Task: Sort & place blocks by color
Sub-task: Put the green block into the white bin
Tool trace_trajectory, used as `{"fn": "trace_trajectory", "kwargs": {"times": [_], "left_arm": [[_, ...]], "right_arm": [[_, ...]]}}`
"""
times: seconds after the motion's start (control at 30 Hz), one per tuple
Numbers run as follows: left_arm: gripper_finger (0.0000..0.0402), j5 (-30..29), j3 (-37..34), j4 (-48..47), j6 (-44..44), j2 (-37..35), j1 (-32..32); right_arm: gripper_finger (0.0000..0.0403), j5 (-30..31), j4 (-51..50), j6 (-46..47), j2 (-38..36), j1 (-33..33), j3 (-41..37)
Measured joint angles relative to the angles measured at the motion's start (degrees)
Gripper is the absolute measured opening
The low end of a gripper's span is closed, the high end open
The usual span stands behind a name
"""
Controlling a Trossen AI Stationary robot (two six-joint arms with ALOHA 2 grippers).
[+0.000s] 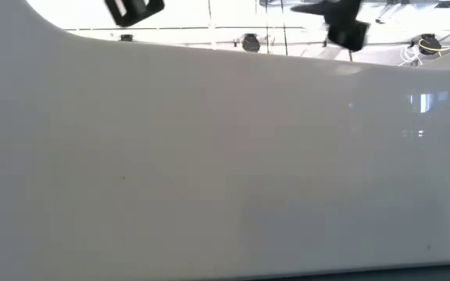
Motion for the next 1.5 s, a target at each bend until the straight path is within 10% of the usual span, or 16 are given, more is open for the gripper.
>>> {"fn": "trace_trajectory", "kwargs": {"times": [0.8, 1.17, 1.5], "left_arm": [[0.0155, -12.41, 0.0, 1.13, -22.66, 14.37, -4.35], [0.0157, -7.73, 0.02, 12.2, -23.63, 14.37, -4.35], [0.0131, -15.14, 0.02, 10.2, -4.3, 13.67, -5.29]], "right_arm": [[0.0281, 8.97, -38.96, 60.46, 0.04, 28.72, 0.0], [0.0281, 4.39, -50.05, 64.84, 0.04, 30.71, 0.0], [0.0281, 4.27, -53.25, 64.92, 0.02, 30.71, 0.0]]}}
